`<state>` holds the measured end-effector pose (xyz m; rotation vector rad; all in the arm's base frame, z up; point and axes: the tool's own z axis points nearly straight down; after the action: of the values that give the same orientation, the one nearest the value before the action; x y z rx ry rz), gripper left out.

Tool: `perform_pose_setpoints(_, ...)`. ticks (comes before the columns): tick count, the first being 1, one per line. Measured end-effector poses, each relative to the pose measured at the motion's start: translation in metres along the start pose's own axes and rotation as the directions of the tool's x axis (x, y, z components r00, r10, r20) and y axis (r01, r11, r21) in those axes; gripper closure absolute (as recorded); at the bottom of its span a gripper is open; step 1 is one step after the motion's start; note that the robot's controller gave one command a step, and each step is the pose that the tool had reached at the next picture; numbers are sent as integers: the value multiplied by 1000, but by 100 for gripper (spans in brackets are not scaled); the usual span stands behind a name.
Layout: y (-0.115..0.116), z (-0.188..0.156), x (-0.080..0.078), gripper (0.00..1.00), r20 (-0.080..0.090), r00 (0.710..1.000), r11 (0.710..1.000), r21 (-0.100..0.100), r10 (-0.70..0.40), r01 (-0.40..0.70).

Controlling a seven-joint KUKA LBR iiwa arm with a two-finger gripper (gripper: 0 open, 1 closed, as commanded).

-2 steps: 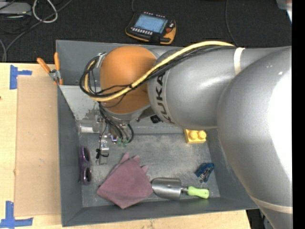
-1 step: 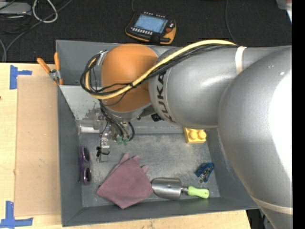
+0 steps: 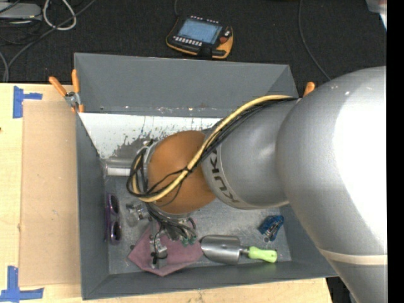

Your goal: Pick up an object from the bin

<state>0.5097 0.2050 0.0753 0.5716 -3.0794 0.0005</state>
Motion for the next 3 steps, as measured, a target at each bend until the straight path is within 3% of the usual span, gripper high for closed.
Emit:
perform_pose_setpoints(1,2,-74,1,0,11,998,998,0,-55,55)
perform_pose_setpoints(2,10,-25,37,0,-3,893,893,-3,-450,450)
perform_pose_setpoints(3,12,5,24,0,11,811,811,8,-585,585)
